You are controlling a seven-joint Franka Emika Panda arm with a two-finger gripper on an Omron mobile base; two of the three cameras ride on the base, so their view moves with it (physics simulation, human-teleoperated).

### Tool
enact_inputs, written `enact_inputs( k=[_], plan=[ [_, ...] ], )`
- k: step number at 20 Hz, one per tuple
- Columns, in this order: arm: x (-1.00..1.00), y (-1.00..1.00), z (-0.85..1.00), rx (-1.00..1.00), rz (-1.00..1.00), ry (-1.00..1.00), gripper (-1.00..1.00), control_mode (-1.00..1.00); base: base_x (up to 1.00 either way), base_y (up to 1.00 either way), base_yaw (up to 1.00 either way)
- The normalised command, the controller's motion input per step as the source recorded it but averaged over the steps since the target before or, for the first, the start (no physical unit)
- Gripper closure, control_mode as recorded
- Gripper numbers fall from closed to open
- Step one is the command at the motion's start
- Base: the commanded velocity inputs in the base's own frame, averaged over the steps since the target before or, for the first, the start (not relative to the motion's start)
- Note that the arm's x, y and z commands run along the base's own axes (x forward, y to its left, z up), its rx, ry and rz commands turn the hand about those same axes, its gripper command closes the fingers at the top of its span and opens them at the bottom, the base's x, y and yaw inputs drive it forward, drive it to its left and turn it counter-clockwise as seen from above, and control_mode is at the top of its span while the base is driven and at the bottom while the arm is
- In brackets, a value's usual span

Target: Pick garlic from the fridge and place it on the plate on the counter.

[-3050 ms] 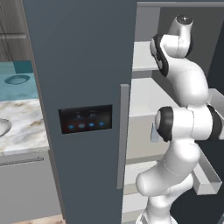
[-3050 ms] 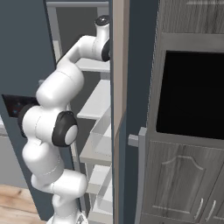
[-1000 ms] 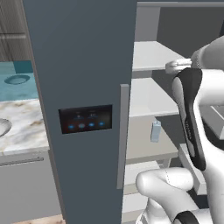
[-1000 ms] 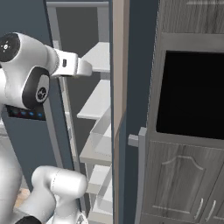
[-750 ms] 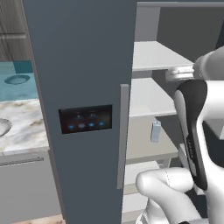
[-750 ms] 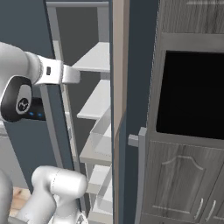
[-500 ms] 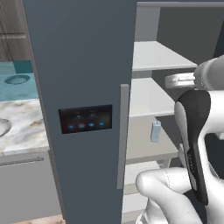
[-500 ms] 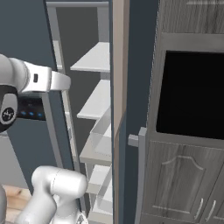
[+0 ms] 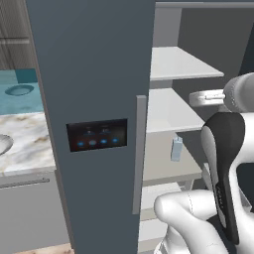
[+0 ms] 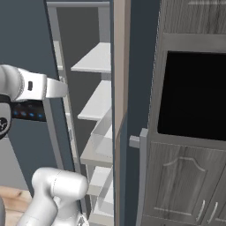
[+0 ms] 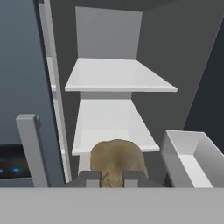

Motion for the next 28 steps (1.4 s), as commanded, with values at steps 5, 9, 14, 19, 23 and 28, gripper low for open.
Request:
enact_inputs(
  k=[5, 9, 14, 19, 23, 28],
  plan=[
    [0.00, 0.00, 0.00, 0.00, 0.00, 0.00, 1.00, -1.00, 0.00, 0.00, 0.00],
    [-0.01, 0.00, 0.00, 0.00, 0.00, 0.00, 1.00, -1.00, 0.00, 0.00, 0.00],
    [0.00, 0.00, 0.00, 0.00, 0.00, 0.00, 1.00, 1.00, -0.38, 0.33, 0.00],
    [0.00, 0.00, 0.00, 0.00, 0.00, 0.00, 1.00, 1.00, -0.37, 0.61, -0.02],
    [0.00, 0.00, 0.00, 0.00, 0.00, 0.00, 1.00, 1.00, -0.21, 0.82, -0.02],
    [0.00, 0.00, 0.00, 0.00, 0.00, 0.00, 1.00, 1.00, -0.01, 1.00, 0.00]
  ],
)
